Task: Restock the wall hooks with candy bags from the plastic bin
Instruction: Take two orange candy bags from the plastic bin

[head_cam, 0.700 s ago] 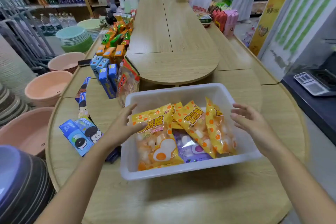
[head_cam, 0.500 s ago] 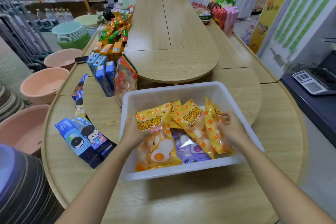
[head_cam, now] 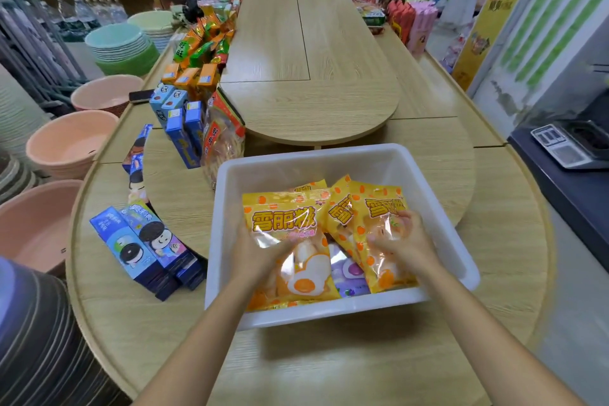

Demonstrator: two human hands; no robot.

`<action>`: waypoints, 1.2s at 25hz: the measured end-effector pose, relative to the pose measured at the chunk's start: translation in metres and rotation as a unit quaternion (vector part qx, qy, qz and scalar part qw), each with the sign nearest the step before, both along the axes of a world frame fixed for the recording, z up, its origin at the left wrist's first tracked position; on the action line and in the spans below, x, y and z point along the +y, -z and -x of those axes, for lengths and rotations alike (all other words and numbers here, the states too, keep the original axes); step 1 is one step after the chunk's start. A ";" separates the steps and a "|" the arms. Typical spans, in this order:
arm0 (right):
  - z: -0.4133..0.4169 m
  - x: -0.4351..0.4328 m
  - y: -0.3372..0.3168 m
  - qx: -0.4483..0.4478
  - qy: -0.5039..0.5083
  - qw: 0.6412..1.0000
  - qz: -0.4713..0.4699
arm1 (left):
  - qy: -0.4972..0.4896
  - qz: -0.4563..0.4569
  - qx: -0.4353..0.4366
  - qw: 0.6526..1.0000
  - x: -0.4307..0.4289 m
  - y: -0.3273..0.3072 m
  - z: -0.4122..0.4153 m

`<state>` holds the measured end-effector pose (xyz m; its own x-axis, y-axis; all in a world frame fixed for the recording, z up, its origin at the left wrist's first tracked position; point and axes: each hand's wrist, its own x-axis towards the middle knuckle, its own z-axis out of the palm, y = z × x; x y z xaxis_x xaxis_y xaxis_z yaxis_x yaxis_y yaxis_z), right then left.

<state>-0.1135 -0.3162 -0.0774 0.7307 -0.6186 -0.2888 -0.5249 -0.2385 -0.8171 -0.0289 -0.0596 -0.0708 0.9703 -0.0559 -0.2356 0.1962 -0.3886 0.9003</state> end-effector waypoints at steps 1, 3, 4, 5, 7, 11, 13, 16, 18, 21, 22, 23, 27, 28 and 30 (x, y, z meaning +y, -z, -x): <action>0.001 -0.002 -0.001 -0.038 0.009 0.998 -0.042 | -0.003 0.014 0.002 1.000 0.001 0.000 0.001; 0.003 -0.005 -0.005 -0.096 0.026 0.988 -0.120 | -0.004 0.066 0.008 0.998 0.007 -0.003 0.004; 0.004 -0.007 -0.006 -0.103 0.030 0.984 -0.142 | 0.001 0.096 0.013 0.995 0.010 -0.005 0.004; 0.004 -0.009 -0.007 -0.100 0.032 0.981 -0.165 | 0.007 0.117 0.018 0.993 0.012 -0.005 0.004; 0.000 -0.012 -0.011 -0.090 0.029 0.972 -0.217 | 0.011 0.142 0.040 0.989 0.015 -0.006 0.005; -0.009 -0.020 -0.027 -0.068 -0.056 0.958 -0.274 | 0.019 0.194 0.082 0.977 0.016 -0.004 0.006; -0.013 -0.028 -0.034 -0.086 -0.055 0.955 -0.277 | 0.012 0.220 0.075 0.973 0.018 -0.006 0.001; -0.021 -0.035 -0.039 -0.127 -0.042 0.950 -0.282 | 0.020 0.229 0.056 0.972 0.019 -0.013 -0.012; -0.023 -0.031 -0.041 -0.167 -0.038 0.941 -0.292 | 0.030 0.210 0.038 0.976 0.016 -0.014 -0.015; -0.017 -0.025 -0.050 -0.192 -0.049 0.933 -0.300 | 0.030 0.210 0.016 0.977 0.011 -0.010 -0.010; -0.013 -0.023 -0.054 -0.196 -0.048 0.933 -0.297 | 0.028 0.216 0.012 0.976 0.011 -0.009 -0.008; -0.008 -0.021 -0.058 -0.200 -0.046 0.935 -0.289 | 0.026 0.225 0.005 0.974 0.011 -0.011 -0.006; 0.013 -0.008 -0.077 -0.246 -0.009 0.948 -0.201 | 0.026 0.242 -0.042 0.969 0.013 -0.027 -0.007; 0.021 -0.006 -0.086 -0.270 0.013 0.946 -0.181 | 0.026 0.248 -0.056 0.967 0.014 -0.036 -0.010; 0.039 -0.006 -0.114 -0.319 0.057 0.934 -0.148 | 0.043 0.265 -0.093 0.959 0.009 -0.060 -0.016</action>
